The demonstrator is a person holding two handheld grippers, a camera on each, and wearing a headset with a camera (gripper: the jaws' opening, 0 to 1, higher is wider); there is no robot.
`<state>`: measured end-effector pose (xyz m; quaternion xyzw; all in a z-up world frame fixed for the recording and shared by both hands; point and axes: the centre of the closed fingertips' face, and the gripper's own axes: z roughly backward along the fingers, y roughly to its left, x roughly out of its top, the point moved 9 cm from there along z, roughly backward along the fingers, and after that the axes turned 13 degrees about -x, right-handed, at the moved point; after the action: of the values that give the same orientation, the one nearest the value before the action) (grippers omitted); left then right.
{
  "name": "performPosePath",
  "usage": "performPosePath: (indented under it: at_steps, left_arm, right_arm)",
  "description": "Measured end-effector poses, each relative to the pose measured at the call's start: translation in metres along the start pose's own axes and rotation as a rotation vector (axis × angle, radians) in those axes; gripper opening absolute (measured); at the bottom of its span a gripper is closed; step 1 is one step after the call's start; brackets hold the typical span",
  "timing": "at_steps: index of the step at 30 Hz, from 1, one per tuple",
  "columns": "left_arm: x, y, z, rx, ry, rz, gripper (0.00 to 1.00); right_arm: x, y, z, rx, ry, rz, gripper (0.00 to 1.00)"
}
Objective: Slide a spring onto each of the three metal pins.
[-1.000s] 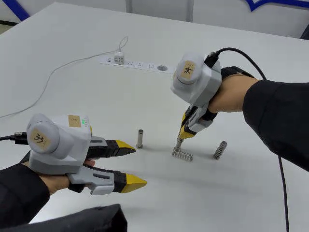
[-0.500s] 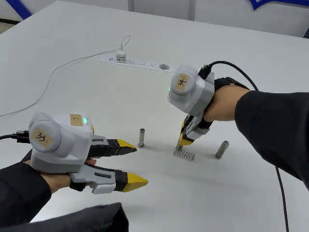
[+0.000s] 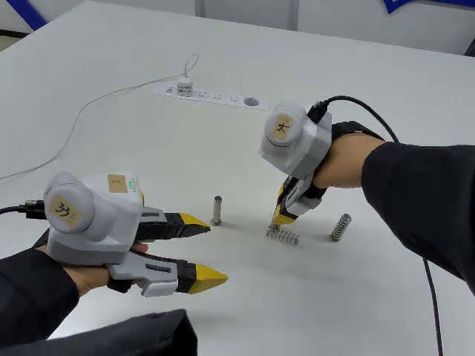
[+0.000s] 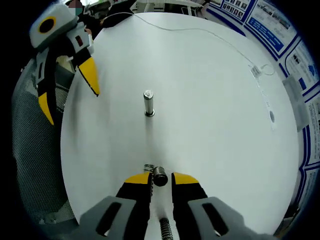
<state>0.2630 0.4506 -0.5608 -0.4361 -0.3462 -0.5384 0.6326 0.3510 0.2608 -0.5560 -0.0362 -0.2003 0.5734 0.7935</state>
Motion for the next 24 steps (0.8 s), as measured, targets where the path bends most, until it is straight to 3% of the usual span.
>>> performPosePath:
  at_steps: [8, 12, 18, 24]
  left_arm:
    - [0.000, -0.001, -0.002, -0.006, 0.006, -0.003, 0.48]
    - [0.001, -0.001, -0.002, -0.007, 0.006, -0.004, 0.48]
    - [0.001, -0.001, -0.002, -0.007, 0.007, -0.003, 0.48]
    - [0.001, -0.001, -0.001, -0.007, 0.009, -0.003, 0.48]
  right_arm:
    - [-0.005, -0.001, 0.021, -0.027, -0.027, -0.015, 0.18]
    - [-0.013, -0.004, 0.022, -0.035, -0.023, -0.022, 0.18]
    - [-0.021, 0.003, 0.024, -0.027, -0.017, -0.035, 0.18]
    - [-0.027, 0.012, 0.012, 0.007, -0.006, -0.039, 0.18]
